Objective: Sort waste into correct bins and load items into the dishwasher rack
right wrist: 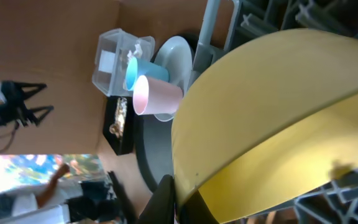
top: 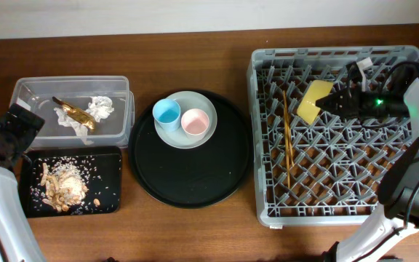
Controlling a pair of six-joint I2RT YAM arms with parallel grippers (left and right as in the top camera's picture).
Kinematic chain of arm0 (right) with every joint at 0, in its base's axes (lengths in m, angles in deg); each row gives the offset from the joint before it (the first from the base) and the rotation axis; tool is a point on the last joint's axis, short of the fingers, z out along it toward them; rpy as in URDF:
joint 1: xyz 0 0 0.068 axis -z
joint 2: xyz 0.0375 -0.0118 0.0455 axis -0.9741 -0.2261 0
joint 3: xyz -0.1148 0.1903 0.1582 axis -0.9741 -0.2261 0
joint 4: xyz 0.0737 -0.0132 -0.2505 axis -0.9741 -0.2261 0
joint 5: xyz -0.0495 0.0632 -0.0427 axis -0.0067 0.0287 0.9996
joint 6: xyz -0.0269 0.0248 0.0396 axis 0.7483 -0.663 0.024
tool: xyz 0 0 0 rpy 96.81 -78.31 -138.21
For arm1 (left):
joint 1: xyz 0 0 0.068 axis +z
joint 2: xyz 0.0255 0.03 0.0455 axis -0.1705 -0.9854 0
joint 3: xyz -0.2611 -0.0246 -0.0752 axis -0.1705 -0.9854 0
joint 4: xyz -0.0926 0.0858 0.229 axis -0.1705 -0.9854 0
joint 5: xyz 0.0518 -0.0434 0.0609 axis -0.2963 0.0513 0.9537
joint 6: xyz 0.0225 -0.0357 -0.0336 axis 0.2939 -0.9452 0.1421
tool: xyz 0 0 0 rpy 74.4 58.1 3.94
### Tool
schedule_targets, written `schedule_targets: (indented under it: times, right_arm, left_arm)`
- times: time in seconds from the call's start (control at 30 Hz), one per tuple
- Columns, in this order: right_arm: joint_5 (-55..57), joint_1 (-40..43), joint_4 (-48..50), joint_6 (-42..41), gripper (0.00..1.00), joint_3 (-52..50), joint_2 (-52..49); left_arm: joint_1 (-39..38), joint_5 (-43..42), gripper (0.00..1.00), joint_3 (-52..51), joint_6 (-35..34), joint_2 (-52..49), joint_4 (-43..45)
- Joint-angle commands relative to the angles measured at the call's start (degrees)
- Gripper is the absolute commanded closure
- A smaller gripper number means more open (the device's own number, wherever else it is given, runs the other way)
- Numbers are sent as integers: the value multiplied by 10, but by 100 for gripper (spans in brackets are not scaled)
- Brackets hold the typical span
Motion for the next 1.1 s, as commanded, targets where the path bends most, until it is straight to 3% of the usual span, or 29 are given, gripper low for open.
schedule_targets:
  times: [0.0,0.1,0.3,0.37,0.53,0.63,0.73,0.8,0.9,1.07]
  right_arm:
    - [47,22,-14,-38,96,-10,-5]
    - [58,48,-38,-53,92,-10,-5]
    - [83,104,-73,-83,58,-10,-5]
    - [84,131,-77,-107,41,-10,-5]
    - [98,174,-76,-141,22,11,13]
    - [141,146,-70,-157,12,55,53]
    - [264,43,-21,-219,1,87,115]
    - [337,-34,9,-251,2,89,146]
    - [480,-286,76,-319,2,88,176]
    - [496,-532,186,-337,2,87,127]
  left_arm:
    - [2,2,1,8,1,1,-1]
    - [2,2,1,8,1,1,-1]
    - [2,2,1,8,1,1,-1]
    - [2,2,1,8,1,1,-1]
    - [2,2,1,8,1,1,-1]
    - [2,2,1,8,1,1,-1]
    - [2,2,1,8,1,1,-1]
    - [2,2,1,8,1,1,-1]
    - [2,2,1,8,1,1,-1]
    - [2,2,1,8,1,1,-1]
